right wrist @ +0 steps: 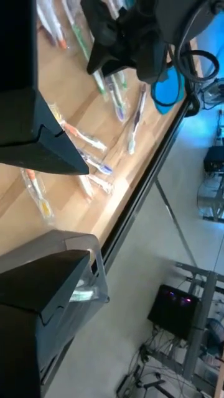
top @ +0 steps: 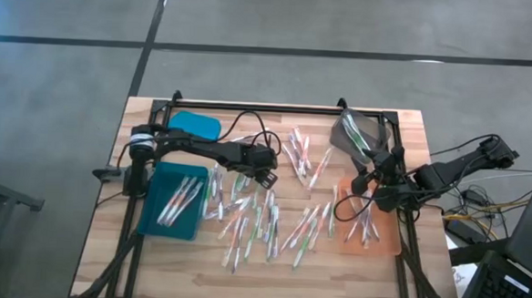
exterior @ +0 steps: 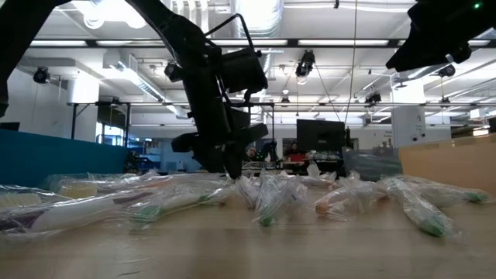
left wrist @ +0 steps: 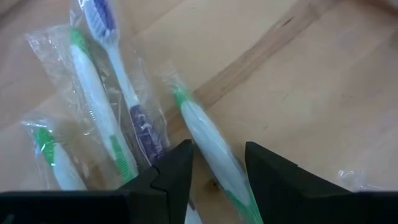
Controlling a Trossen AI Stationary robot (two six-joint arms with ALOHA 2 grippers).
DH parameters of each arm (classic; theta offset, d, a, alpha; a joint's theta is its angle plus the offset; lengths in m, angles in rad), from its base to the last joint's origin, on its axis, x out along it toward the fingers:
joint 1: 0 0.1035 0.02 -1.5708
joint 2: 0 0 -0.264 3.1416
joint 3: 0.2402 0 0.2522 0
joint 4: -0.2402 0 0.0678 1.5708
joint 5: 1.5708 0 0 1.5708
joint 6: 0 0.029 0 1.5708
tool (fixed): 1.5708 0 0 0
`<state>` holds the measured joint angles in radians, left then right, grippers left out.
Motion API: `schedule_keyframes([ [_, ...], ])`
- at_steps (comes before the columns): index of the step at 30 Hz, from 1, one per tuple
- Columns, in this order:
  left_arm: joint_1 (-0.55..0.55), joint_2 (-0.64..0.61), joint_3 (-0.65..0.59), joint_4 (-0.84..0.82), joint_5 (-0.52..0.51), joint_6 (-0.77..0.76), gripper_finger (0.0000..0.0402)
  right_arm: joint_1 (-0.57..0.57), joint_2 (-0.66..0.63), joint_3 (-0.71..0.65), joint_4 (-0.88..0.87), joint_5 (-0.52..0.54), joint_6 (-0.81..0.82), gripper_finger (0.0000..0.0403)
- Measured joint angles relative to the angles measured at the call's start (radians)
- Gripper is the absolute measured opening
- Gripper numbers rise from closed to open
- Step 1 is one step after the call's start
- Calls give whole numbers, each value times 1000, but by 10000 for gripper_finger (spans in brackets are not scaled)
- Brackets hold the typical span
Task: Pick & Place Toothbrushes
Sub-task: Put the green toothbrush into the black bin
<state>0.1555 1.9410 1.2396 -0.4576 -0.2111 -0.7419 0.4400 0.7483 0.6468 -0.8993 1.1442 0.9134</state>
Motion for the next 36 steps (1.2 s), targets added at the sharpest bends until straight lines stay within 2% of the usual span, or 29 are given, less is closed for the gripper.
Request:
schedule_keyframes([
  [8, 0, 0, -1, 8, -3, 18, 145, 0, 0, 0, 0, 8, -31, 191],
  [16, 1, 2, -2, 55, -1, 17, 105, 0, 0, 0, 6, 10, -31, 161],
  [25, 0, 4, -3, 184, 20, 61, 72, 0, 0, 0, 12, 10, -37, 128],
  [36, 0, -28, -3, 232, 17, 134, 64, 0, 0, -3, 13, 10, -54, 90],
])
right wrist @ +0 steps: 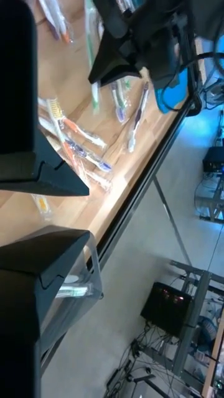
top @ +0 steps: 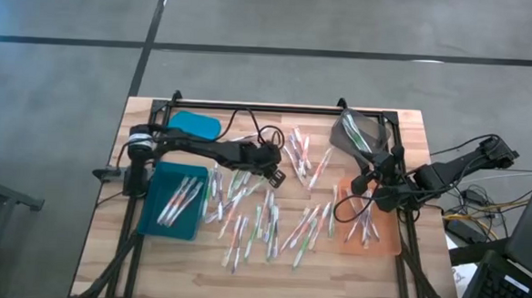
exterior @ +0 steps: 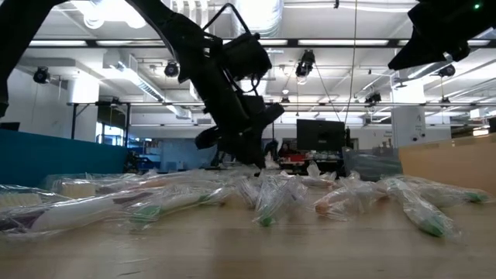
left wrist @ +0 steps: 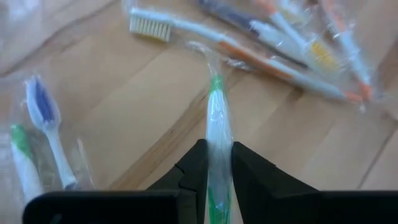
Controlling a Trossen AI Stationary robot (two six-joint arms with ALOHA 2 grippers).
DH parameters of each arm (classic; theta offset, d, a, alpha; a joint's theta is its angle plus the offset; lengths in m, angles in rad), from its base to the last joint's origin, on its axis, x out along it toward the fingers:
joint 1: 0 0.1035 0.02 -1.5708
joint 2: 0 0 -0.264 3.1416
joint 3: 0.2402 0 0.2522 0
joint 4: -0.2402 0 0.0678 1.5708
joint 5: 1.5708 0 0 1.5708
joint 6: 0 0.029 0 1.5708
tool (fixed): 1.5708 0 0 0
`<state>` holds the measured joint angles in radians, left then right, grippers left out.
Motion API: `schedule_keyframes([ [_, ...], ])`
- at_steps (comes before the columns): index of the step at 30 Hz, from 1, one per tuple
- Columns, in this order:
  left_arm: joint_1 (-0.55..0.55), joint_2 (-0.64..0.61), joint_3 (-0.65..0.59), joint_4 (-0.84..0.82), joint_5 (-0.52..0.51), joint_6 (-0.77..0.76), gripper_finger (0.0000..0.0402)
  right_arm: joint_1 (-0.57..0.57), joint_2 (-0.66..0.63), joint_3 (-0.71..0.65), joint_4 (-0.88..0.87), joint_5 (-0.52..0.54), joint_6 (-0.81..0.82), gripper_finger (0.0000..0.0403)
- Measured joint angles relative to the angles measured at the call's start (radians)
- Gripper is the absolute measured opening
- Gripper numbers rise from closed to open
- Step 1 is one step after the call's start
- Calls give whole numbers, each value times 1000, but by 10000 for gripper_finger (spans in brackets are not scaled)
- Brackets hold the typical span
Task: Pick & Place Toothbrushes
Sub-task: Put the green toothbrush into the black bin
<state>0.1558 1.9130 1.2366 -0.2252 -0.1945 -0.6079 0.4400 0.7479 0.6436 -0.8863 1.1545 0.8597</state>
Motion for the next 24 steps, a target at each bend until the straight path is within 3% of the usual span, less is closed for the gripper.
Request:
schedule_keyframes([
  [10, -1, -61, 0, 144, -3, 86, 63, 0, 1, -10, 3, -3, 0, 64],
  [16, -2, -98, 0, 235, 34, 136, 62, -1, 6, -10, 11, -34, 3, 75],
  [24, -2, -104, 0, 483, 214, 271, 62, 0, 27, -12, 72, -117, -20, 119],
])
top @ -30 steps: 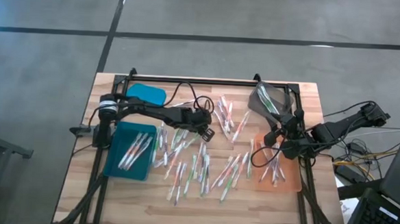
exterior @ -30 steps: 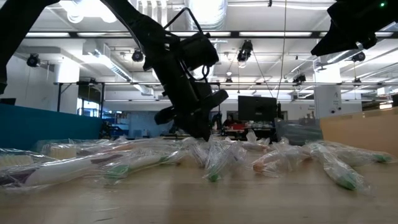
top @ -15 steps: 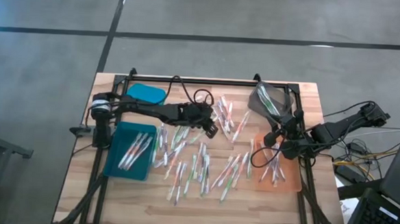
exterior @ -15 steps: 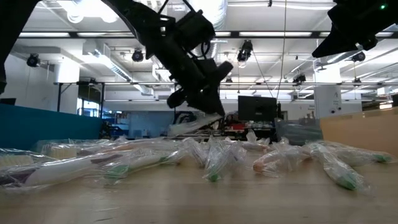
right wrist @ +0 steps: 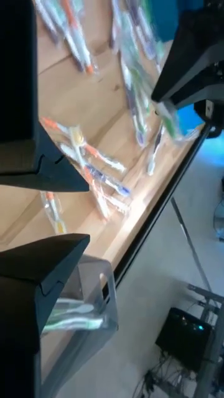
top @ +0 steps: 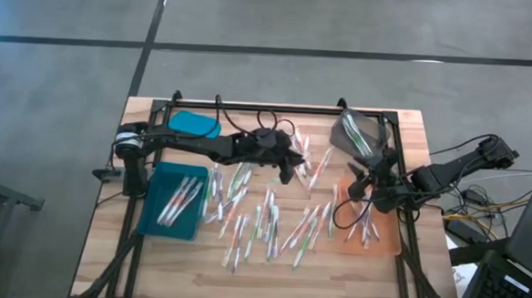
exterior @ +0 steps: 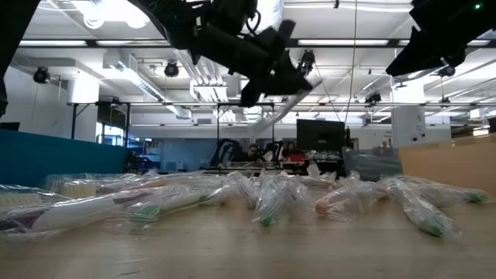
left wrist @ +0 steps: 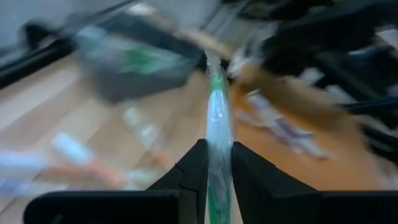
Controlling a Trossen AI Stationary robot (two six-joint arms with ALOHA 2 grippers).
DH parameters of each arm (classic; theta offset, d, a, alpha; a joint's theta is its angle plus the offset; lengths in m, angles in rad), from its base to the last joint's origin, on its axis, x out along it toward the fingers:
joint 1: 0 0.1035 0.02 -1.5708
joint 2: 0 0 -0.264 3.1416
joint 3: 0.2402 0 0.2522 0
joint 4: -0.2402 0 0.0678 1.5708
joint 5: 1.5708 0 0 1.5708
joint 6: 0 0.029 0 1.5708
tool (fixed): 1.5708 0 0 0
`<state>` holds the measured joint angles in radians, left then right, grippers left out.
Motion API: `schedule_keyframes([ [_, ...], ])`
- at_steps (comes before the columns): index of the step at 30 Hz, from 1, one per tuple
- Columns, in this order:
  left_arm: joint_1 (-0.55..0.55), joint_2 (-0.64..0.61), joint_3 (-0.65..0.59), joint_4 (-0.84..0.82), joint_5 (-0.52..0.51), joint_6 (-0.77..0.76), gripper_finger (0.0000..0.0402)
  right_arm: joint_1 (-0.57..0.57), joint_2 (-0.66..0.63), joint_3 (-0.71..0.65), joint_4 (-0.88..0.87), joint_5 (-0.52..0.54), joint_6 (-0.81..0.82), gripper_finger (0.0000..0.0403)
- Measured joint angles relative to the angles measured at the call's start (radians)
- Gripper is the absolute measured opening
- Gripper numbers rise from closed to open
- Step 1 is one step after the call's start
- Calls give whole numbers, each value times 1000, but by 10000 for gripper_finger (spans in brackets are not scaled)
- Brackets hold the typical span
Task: Pick & Place Toothbrushes
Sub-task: Put the green toothbrush into the black bin
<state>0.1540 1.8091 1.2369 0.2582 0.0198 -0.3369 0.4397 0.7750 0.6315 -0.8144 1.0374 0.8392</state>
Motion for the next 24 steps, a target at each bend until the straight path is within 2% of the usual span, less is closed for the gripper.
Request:
schedule_keyframes([
  [6, -12, -1, 2, 62, 282, 247, 62, 0, -1, 0, 90, -28, -67, 150],
  [10, -43, -2, 11, 51, 312, 483, 62, 0, -1, 0, 123, -51, -86, 166],
  [14, -91, -2, 13, 43, 307, 890, 62, 0, -1, 0, 128, -72, -85, 179],
  [19, -167, -2, 13, 35, 197, 1486, 62, 0, 0, 0, 146, -97, -87, 191],
  [21, -198, -2, 12, 38, 82, 1727, 62, 0, 0, 0, 146, -100, -87, 194],
  [24, -240, -2, 22, 46, -148, 1915, 62, 0, 0, 0, 149, -105, -87, 198],
])
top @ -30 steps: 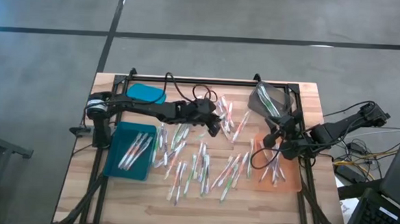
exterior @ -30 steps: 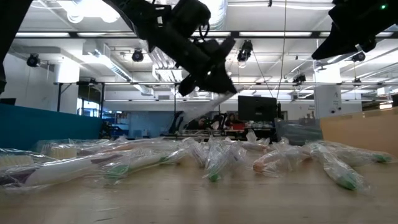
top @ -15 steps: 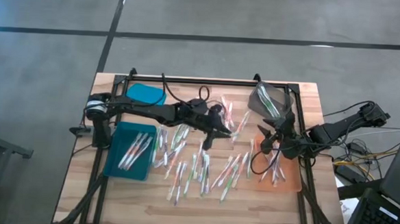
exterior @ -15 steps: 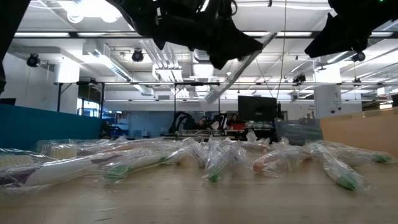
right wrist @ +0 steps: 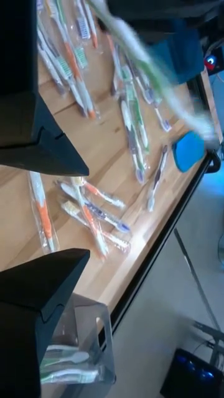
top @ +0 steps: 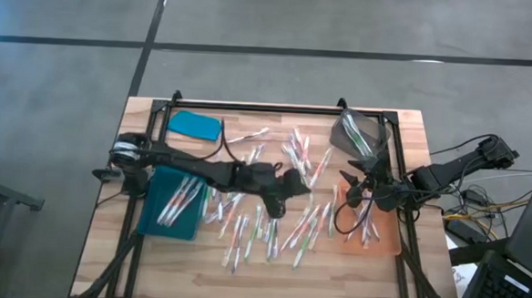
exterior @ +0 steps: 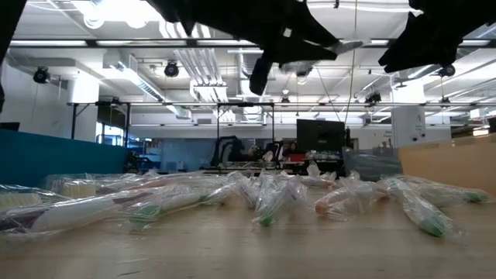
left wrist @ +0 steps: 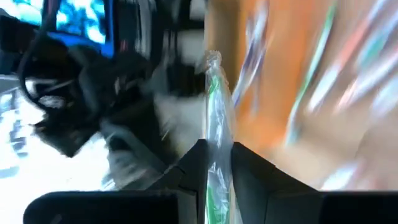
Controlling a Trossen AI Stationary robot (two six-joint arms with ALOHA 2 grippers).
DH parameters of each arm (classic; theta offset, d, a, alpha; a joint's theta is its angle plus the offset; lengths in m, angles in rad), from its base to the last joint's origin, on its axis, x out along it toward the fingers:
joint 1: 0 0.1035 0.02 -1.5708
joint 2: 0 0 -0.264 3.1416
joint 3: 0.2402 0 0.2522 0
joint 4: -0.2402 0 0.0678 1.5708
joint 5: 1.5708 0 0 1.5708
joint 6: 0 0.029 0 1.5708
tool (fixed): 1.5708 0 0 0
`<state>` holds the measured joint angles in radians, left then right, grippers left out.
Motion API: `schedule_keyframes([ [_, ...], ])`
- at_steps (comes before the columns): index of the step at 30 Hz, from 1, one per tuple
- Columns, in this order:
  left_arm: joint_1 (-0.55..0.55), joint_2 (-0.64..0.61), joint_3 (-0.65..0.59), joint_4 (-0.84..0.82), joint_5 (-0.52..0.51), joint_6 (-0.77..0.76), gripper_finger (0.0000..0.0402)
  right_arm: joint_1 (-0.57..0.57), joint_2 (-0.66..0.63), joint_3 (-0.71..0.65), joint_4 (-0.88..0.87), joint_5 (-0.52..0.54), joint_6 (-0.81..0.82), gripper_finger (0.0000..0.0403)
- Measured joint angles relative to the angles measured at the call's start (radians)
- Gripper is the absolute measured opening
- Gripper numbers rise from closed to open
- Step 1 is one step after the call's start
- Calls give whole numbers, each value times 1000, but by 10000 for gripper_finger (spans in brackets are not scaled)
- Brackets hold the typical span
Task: Pick & Place Toothbrushes
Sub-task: Put the green toothbrush into the black bin
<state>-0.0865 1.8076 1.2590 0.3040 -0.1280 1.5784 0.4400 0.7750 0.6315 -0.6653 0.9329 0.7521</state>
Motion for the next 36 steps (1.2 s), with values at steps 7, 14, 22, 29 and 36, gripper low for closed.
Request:
schedule_keyframes([
  [7, -76, -2, 25, 3, -323, 458, 62, 0, 4, 0, 92, -11, -51, 191],
  [14, -103, 4, 26, 20, -350, 604, 62, 0, 39, -11, 314, -120, -233, 178],
  [22, -120, 29, 25, 19, -370, 726, 62, 0, 69, -11, 534, -202, -372, 183],
  [29, -121, 69, 49, 35, -384, 774, 62, -3, 102, -14, 605, -229, -408, 204],
  [36, -121, 114, 111, 42, -388, 789, 62, -2, 111, -14, 646, -230, -416, 217],
])
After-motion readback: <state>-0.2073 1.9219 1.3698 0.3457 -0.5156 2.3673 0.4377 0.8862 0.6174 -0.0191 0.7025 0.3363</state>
